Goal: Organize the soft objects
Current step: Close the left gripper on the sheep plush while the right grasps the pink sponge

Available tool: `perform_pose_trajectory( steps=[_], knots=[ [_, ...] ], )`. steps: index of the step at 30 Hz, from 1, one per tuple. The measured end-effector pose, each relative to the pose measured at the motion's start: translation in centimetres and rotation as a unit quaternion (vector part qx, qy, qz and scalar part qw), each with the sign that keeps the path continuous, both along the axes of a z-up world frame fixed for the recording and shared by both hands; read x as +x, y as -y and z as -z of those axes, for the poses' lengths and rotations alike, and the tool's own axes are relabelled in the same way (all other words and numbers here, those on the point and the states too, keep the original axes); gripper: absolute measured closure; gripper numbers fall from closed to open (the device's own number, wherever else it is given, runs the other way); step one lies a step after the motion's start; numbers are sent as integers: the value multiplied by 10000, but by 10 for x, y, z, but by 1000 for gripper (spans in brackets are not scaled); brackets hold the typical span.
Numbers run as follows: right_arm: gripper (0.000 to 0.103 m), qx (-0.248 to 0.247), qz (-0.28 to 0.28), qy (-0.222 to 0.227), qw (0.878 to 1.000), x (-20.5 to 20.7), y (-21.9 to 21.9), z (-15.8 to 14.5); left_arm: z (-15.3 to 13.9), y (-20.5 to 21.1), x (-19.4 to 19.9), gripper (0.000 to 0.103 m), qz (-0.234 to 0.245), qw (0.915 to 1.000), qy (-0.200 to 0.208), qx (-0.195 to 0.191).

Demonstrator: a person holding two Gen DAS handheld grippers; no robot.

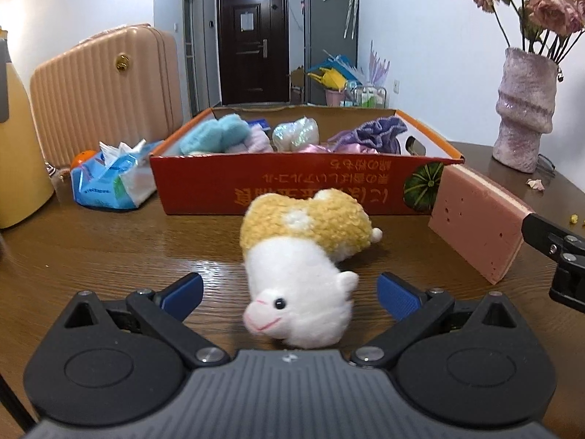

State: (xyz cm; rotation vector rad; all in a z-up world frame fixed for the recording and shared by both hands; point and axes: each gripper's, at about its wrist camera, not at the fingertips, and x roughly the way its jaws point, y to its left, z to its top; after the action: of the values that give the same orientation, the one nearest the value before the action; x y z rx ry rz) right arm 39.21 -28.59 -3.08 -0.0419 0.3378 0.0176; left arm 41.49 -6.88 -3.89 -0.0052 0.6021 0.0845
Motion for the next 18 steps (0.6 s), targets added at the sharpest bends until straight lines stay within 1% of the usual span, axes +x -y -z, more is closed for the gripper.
perform_pose_trajectory(
  steps=[6, 12, 14, 15, 17, 18],
  knots=[
    [0, 43, -53, -128, 9999, 5, 0, 3, 6, 5, 16, 0, -136, 9997, -196, 23],
    [0, 49, -34, -176, 9998, 6, 0, 5, 10, 1, 30, 1, -248, 9990, -372, -51],
    [0, 63, -28, -204, 9998, 7, 0, 5, 12, 0, 33, 10, -243, 9987, -435, -70],
    [0, 68, -26, -213, 9997, 7, 1, 5, 13, 0, 33, 13, -220, 9986, -465, -73],
    [0, 76, -25, -223, 9997, 7, 1, 6, 14, 1, 34, 25, -177, 9985, -520, -63],
    [0, 77, -24, -227, 9997, 7, 1, 6, 15, 1, 35, 28, -163, 9984, -545, -71]
  ],
)
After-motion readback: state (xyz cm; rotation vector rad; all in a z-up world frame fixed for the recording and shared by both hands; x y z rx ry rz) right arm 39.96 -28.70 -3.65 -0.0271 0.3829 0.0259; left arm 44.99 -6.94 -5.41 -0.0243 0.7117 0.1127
